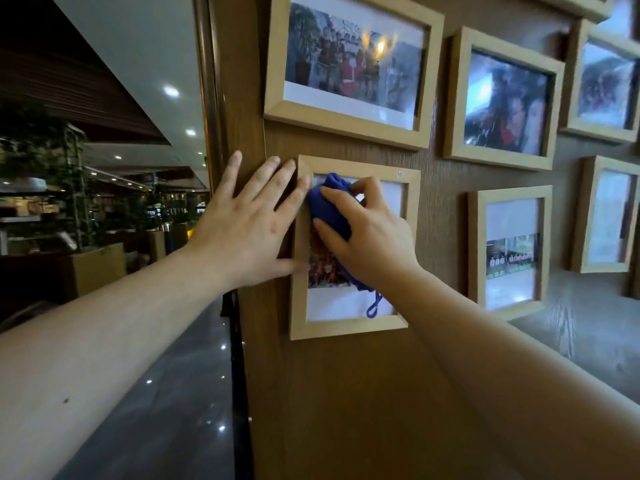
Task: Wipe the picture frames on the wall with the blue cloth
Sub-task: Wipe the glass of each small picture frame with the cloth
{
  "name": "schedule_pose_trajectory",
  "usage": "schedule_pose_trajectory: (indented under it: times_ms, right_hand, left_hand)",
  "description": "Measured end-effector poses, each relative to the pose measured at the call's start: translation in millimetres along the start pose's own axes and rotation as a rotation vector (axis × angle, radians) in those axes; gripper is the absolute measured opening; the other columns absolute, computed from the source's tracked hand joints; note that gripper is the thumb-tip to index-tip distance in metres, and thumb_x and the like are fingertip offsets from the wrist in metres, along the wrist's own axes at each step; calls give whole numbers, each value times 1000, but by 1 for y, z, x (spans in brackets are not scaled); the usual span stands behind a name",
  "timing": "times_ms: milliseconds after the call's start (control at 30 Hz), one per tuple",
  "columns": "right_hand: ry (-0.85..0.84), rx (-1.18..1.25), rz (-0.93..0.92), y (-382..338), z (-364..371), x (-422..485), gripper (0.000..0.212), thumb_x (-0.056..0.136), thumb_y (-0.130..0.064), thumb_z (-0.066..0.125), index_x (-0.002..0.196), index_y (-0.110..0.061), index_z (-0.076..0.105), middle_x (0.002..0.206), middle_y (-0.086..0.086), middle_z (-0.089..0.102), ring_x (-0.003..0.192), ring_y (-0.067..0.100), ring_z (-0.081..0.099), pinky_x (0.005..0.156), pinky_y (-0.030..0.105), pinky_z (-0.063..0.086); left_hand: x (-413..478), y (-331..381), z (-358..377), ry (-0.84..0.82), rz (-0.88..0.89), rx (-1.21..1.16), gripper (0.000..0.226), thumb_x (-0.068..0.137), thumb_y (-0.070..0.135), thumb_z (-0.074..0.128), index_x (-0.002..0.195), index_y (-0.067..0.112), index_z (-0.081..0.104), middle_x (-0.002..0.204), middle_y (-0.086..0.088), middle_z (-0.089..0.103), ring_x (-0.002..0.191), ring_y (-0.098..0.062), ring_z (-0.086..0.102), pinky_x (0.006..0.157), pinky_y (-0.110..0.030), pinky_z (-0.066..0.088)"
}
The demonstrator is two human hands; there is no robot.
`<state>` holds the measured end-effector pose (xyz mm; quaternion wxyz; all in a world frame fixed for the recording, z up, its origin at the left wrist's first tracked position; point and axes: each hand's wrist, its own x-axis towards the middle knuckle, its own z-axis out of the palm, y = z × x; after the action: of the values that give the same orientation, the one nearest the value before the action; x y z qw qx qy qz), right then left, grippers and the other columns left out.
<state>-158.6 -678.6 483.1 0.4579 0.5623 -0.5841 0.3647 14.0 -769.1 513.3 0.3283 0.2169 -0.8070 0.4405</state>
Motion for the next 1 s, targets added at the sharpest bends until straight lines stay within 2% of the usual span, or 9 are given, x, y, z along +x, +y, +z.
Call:
schedule_pose_trajectory:
  times_ms: [133, 300, 367, 433, 533, 667, 833, 933, 1000]
  right_hand:
    - [-15, -148, 93, 25, -9, -9, 42, 88, -45, 52, 127, -28, 50, 120, 7, 48, 77, 23, 58, 51, 32, 49]
    - [8, -143, 282, 43, -17, -22, 42, 88, -41, 54, 126, -26, 50, 117, 7, 48, 81, 23, 56, 59, 30, 43]
    - [-9, -84, 255, 28, -12, -22, 43, 87, -40, 53, 128, -27, 47, 118, 6, 47, 82, 21, 55, 60, 31, 47]
    - [-53, -36, 133, 5, -4, -23, 44, 87, -40, 53, 128, -27, 46, 120, 7, 46, 81, 20, 57, 58, 33, 51]
    - [-87, -33, 10, -12, 3, -28, 44, 87, -37, 56, 129, -26, 48, 120, 8, 48, 81, 21, 57, 53, 32, 50]
    - [-92, -110, 96, 12, -3, -41, 43, 85, -34, 60, 126, -25, 51, 118, 8, 50, 77, 23, 58, 51, 31, 48]
    - [-54, -173, 317, 35, -5, -55, 40, 85, -35, 58, 123, -27, 49, 112, 4, 48, 73, 23, 55, 53, 29, 43]
    - [-47, -98, 323, 18, 2, -55, 40, 86, -35, 57, 124, -26, 47, 116, 5, 46, 75, 21, 54, 52, 27, 43]
    - [-78, -52, 230, 1, 7, -57, 41, 86, -34, 57, 125, -26, 46, 118, 7, 46, 75, 20, 55, 52, 30, 48]
  left_hand:
    - [1, -3, 4, 16, 25, 3, 112, 67, 87, 30, 148, 15, 1, 159, -16, 9, 146, -29, 3, 114, -63, 0]
    - [1, -3, 6, 28, 31, 1, 113, 66, 87, 27, 147, 13, 2, 159, -18, 9, 146, -30, 2, 113, -65, 1]
    - [1, -3, 6, 34, 31, -4, 113, 66, 87, 27, 148, 12, 2, 159, -18, 10, 146, -30, 3, 113, -65, 1]
    - [1, -3, 6, 44, 36, -11, 112, 67, 85, 27, 148, 12, 2, 158, -18, 10, 146, -30, 3, 113, -65, 2]
    - [1, -3, 6, 47, 42, -18, 111, 69, 81, 37, 147, 12, 2, 158, -19, 10, 146, -31, 3, 113, -66, 0]
    - [2, -1, 5, 36, 35, -7, 112, 67, 83, 30, 147, 11, 0, 158, -20, 8, 146, -31, 3, 112, -67, -1]
    - [1, 2, 5, 28, 29, -8, 113, 69, 83, 38, 147, 10, 0, 158, -20, 5, 146, -31, 2, 112, -67, -2]
    - [1, 2, 4, 36, 32, -4, 113, 69, 83, 39, 147, 10, 1, 158, -21, 8, 146, -32, 5, 112, -67, -1]
    - [1, 2, 3, 40, 34, -1, 114, 68, 83, 40, 147, 10, 3, 158, -21, 11, 146, -32, 8, 112, -67, 1]
